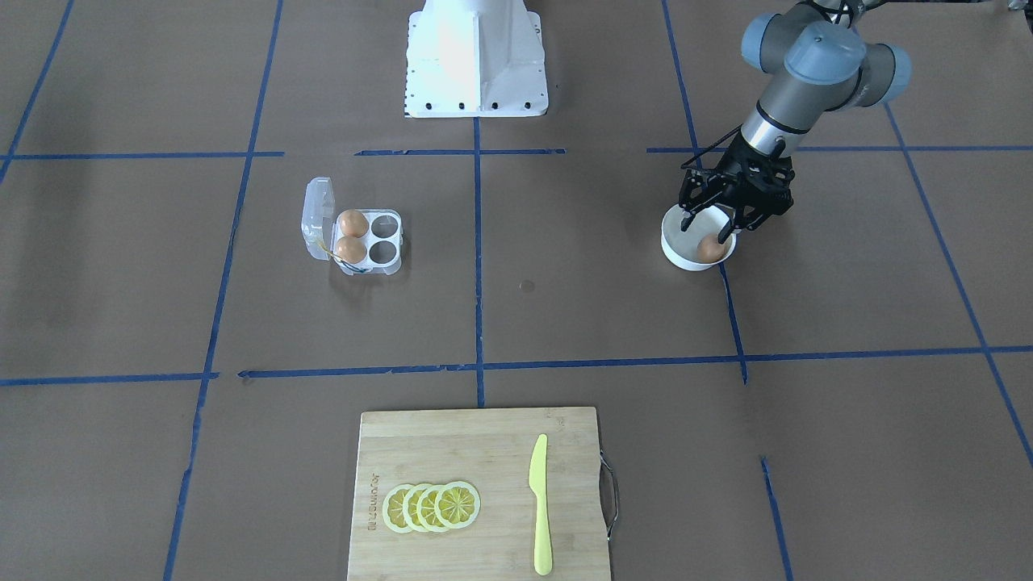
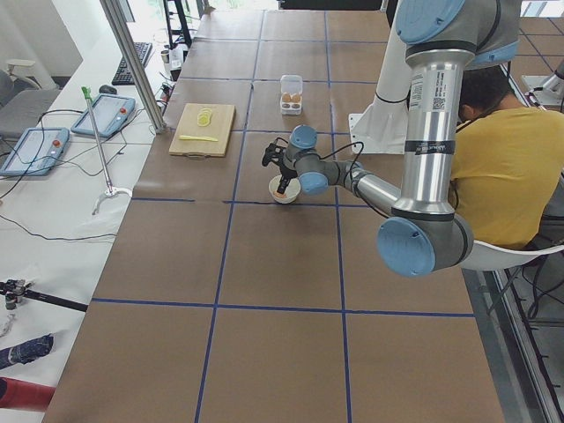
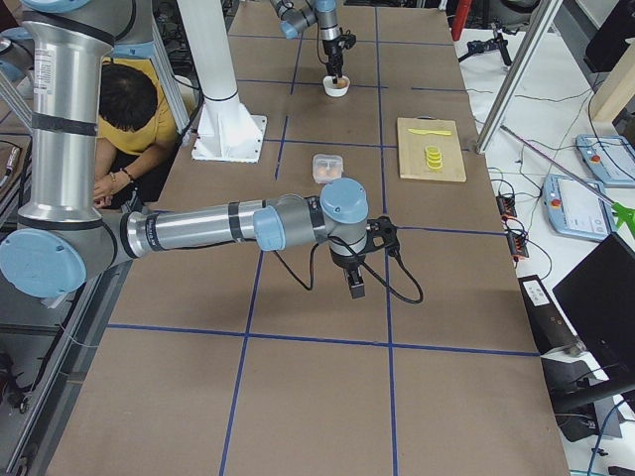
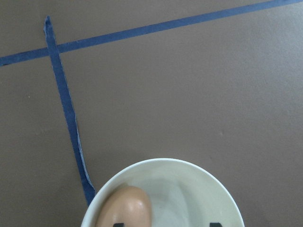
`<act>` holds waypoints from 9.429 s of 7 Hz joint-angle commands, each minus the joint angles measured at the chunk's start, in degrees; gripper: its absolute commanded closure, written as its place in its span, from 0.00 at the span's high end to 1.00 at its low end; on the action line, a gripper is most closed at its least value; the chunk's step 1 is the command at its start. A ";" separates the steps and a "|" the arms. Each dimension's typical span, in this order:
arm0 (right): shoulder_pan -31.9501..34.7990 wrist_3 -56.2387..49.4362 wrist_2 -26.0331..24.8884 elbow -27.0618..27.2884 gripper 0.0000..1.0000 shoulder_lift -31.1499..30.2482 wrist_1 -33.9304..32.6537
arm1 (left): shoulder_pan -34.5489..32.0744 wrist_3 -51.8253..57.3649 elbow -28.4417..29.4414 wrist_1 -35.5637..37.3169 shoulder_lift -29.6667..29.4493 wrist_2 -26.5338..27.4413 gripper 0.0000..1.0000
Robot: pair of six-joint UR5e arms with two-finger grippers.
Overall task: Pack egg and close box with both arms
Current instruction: 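Lower the left gripper into the bowl and close on the egg, then lift the egg with the left gripper and carry it to the egg box, then lower the egg into the empty box cup and open the left gripper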
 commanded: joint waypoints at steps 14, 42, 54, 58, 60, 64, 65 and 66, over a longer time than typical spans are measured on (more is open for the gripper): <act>0.01 0.00 0.08 0.13 1.00 -0.44 0.05 | 0.65 0.09 5.16 0.01 -3.75 2.81 0.68; 0.10 0.00 0.00 0.13 1.00 -0.35 0.05 | 17.95 30.24 28.86 -35.31 -40.12 21.80 0.00; 0.10 0.00 -0.09 0.13 1.00 -0.18 0.05 | 19.89 30.24 38.56 -35.58 -45.59 23.64 0.43; 0.10 0.00 -0.09 0.13 1.00 -0.27 0.05 | 19.98 30.24 38.56 -35.58 -45.59 23.64 0.51; 0.10 0.00 -0.09 0.13 1.00 -0.27 0.05 | 19.98 30.24 38.56 -35.58 -45.59 23.64 0.53; 0.10 0.00 -0.09 0.13 1.00 -0.18 0.05 | 19.98 30.24 38.12 -35.76 -45.59 23.64 1.00; 0.10 0.00 0.00 0.13 1.00 -0.18 0.05 | 19.72 30.06 37.77 -35.50 -45.59 23.47 1.00; 0.10 0.09 0.00 0.13 1.00 -0.18 0.05 | 18.50 29.45 35.59 -34.45 -45.41 23.03 1.00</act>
